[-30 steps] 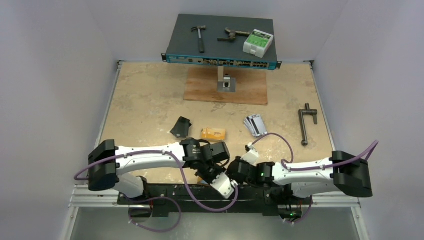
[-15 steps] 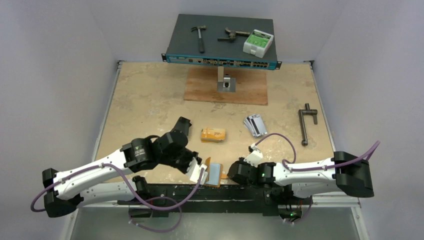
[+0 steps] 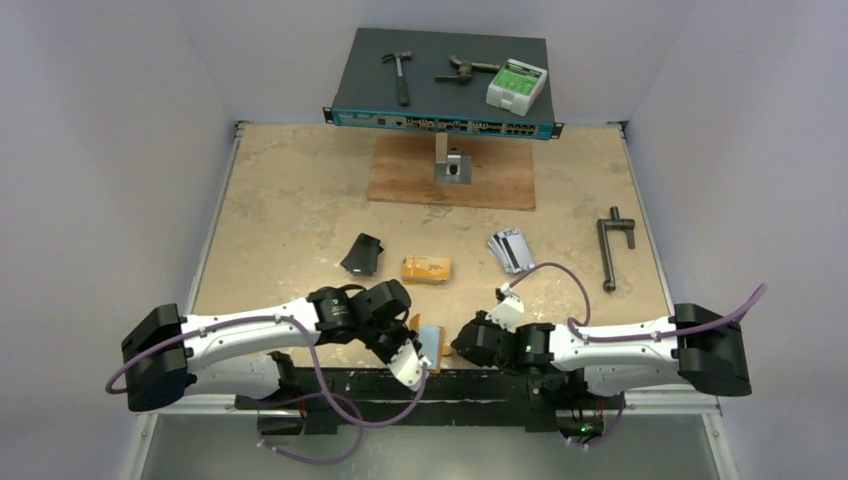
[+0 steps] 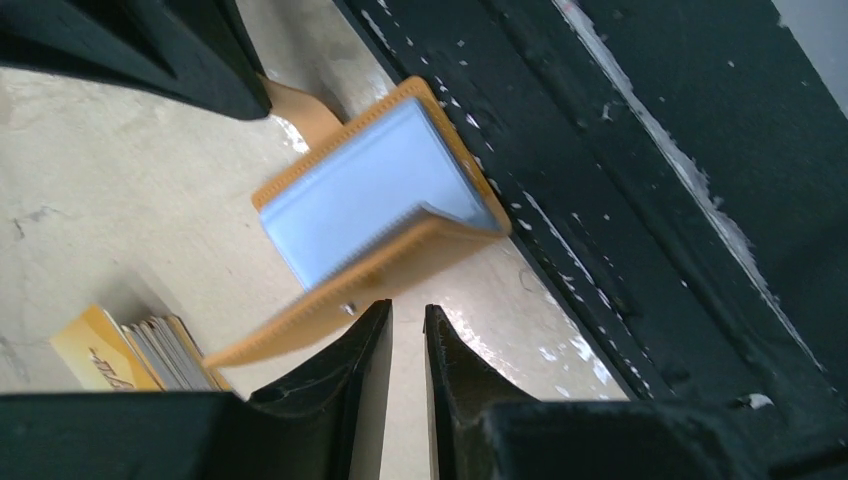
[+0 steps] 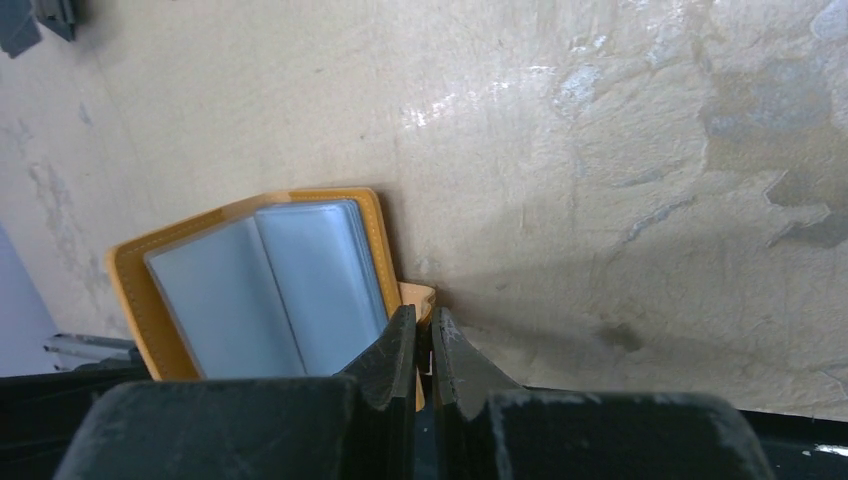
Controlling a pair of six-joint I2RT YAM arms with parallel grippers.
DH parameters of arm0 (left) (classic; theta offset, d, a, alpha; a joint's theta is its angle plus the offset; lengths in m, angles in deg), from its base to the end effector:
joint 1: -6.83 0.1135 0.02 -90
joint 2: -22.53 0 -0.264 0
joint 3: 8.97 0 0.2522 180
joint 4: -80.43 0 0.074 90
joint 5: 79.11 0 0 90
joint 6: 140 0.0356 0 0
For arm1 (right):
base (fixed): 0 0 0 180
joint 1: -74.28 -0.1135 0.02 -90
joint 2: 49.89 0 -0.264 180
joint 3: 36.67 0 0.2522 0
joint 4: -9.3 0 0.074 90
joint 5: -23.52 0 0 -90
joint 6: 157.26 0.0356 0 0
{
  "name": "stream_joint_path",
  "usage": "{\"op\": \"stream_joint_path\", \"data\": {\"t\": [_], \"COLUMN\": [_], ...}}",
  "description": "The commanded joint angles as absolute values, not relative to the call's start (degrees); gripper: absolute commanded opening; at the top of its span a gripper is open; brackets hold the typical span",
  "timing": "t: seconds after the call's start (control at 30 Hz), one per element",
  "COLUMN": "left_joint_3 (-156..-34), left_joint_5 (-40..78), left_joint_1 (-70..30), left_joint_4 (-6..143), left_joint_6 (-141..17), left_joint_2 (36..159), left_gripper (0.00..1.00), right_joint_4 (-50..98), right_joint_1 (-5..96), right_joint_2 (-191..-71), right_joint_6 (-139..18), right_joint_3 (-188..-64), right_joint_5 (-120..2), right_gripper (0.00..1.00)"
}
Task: Put the credit cards into the card holder
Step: Close the card holder at the center of the board.
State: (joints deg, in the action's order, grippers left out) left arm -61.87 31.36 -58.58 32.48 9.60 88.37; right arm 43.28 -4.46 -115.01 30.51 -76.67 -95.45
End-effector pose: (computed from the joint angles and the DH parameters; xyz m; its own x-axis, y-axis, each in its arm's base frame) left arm 0.0761 -0.1961 0.2041 0.6119 0.6048 -0.5097 0.7805 -0.5662 0.2650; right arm 0.0543 0.1842 0.1557 -0.7794 0.5247 -0.3424 0.2754 0.7777 0.5650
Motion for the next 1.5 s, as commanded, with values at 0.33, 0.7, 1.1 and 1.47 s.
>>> {"op": "stream_joint_path", "data": {"t": [0.33,0.7,1.1,1.47], "left_joint_3": [-66.4,-74.9,-78.9,-89.9], "left_joint_5": [33.1,28.6,25.2,17.1], "left_joint_1": [-62.7,-63.8,-63.9,-62.3], "left_joint_4": [41.4,36.5,29.2,22.3], "left_joint_6": [8.8,8.1,2.7,-9.5], "left_joint_2": [100.6,113.0,114.5,108.4], "left_gripper": [0.19,0.17,0.17,0.23], "right_joint_4": [36.5,42.4,51.7,64.4], "right_joint_1": [-4.6,-4.6,-2.7,-1.2], "right_joint_2": [-105.3,-102.6,-93.6,-99.1], "right_joint_6": [32.2,35.1,32.4,26.0], "right_joint_3": [-68.9,-67.1,-68.6,-84.8], "right_joint_5": [-98.1,-99.1,-103.0,-102.7], "right_gripper": [0.23,0.31,0.25,0.71]}}
